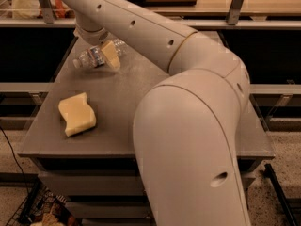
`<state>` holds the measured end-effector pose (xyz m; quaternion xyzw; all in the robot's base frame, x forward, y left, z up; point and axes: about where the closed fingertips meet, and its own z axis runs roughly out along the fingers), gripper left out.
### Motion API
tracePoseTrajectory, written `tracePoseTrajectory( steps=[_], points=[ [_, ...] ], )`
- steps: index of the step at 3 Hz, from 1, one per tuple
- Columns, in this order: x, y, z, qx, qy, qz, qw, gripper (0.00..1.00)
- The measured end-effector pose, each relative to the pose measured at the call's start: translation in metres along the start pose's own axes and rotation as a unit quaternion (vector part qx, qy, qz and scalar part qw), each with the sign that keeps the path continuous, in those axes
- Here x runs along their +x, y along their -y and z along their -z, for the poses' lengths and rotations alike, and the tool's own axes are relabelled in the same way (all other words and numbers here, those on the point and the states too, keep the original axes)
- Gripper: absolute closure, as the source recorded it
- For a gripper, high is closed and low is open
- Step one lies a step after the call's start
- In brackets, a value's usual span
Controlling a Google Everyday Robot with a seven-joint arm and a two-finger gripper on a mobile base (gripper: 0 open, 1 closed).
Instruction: Pick water bottle
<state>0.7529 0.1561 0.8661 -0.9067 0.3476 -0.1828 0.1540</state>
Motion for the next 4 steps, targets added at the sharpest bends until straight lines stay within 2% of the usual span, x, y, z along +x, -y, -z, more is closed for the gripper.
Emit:
tracePoseTrajectory(
  steps=[1, 4],
  points=[
    [-0.0016, -0.0009, -0.0042, -0.003, 0.006, -0.001, 1.0, 0.18],
    [0.0014, -0.0019, 0.0014, 0.006, 0.014, -0.006, 0.9999, 0.88]
  ],
)
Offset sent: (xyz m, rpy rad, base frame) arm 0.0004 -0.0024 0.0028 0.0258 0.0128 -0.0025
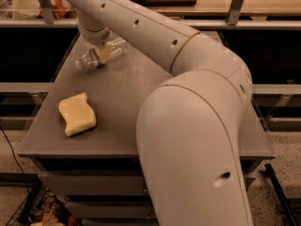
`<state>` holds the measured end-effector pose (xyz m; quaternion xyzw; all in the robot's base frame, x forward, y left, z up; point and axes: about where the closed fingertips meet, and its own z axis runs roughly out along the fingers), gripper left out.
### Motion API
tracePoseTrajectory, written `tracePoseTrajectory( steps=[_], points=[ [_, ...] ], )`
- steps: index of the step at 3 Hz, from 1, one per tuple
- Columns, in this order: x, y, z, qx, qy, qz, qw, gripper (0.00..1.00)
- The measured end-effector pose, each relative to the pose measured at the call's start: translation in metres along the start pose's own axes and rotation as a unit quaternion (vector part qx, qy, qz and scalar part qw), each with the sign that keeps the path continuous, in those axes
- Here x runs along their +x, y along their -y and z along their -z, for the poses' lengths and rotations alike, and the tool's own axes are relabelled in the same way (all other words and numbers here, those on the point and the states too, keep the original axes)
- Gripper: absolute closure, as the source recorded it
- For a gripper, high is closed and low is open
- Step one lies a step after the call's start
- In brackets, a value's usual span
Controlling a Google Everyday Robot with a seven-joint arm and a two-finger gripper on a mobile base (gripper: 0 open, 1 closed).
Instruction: Pick water bottle
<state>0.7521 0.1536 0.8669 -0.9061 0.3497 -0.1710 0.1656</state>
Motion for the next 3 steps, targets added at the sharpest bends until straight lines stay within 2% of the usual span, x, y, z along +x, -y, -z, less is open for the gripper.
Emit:
tracePoseTrajectory(
  steps=[1, 3],
  points=[
    [0.008, 0.002, 0.016, 0.017, 0.003, 0.006, 0.9998, 1.0],
    [0.026, 0.011, 0.062, 0.049, 0.009, 0.043, 0.9978, 1.0]
  ],
)
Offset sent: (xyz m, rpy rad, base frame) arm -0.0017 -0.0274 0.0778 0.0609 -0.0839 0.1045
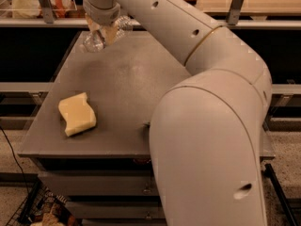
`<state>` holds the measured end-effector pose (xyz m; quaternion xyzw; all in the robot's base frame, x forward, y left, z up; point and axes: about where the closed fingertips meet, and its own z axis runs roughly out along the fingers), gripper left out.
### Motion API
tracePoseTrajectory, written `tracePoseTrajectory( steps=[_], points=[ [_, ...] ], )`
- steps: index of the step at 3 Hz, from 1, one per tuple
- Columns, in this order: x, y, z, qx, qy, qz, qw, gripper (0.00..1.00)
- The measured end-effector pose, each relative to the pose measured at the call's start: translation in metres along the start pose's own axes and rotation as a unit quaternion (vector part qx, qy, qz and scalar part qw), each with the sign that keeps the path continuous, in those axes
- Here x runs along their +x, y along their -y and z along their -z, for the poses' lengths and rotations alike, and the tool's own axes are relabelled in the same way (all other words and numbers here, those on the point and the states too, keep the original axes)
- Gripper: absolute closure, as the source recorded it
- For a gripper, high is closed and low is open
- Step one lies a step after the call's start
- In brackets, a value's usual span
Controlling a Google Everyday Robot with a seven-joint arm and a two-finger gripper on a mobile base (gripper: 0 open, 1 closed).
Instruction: Pick water bottle
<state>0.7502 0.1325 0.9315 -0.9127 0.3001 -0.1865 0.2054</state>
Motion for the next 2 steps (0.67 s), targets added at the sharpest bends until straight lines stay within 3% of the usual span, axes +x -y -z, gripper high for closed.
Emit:
tracePoseTrajectory(
  steps=[2],
  points=[
    [0.017, 0.007, 0.043, 0.021, 0.014, 0.045, 0.9987, 1.0]
  ],
)
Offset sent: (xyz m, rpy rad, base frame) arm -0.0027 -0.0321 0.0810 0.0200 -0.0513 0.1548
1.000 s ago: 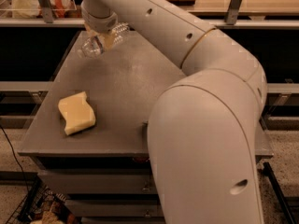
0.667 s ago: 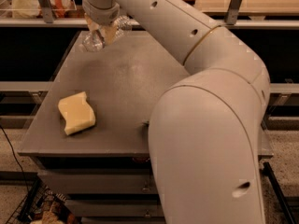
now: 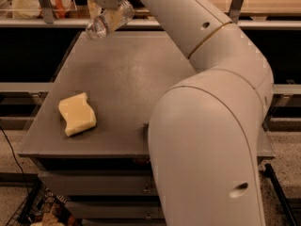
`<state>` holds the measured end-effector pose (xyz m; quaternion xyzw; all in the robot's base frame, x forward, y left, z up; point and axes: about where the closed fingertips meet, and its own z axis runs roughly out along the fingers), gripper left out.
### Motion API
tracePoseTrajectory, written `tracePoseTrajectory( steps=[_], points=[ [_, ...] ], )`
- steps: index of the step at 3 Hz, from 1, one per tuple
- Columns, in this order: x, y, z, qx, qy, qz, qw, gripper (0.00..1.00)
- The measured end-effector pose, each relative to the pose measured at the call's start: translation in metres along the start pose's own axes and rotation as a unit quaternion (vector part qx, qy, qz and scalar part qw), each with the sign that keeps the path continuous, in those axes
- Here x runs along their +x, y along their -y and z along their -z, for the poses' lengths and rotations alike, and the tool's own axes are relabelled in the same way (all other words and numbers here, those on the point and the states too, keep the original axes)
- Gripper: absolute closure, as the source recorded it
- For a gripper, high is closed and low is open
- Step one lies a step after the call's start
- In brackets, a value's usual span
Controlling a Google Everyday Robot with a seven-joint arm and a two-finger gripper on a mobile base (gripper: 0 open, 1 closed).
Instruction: Pick water bottle
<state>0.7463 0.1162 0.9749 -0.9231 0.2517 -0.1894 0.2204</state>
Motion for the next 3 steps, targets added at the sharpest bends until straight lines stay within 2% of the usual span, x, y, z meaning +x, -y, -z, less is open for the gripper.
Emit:
tracePoseTrajectory(
  steps=[1, 3],
  points=[
    [0.0061, -0.0001, 0.0143, 0.012, 0.017, 0.013, 0.9997, 1.0],
    [0.0077, -0.0004, 0.0222, 0.019, 0.048, 0.025, 0.9983, 1.0]
  ],
)
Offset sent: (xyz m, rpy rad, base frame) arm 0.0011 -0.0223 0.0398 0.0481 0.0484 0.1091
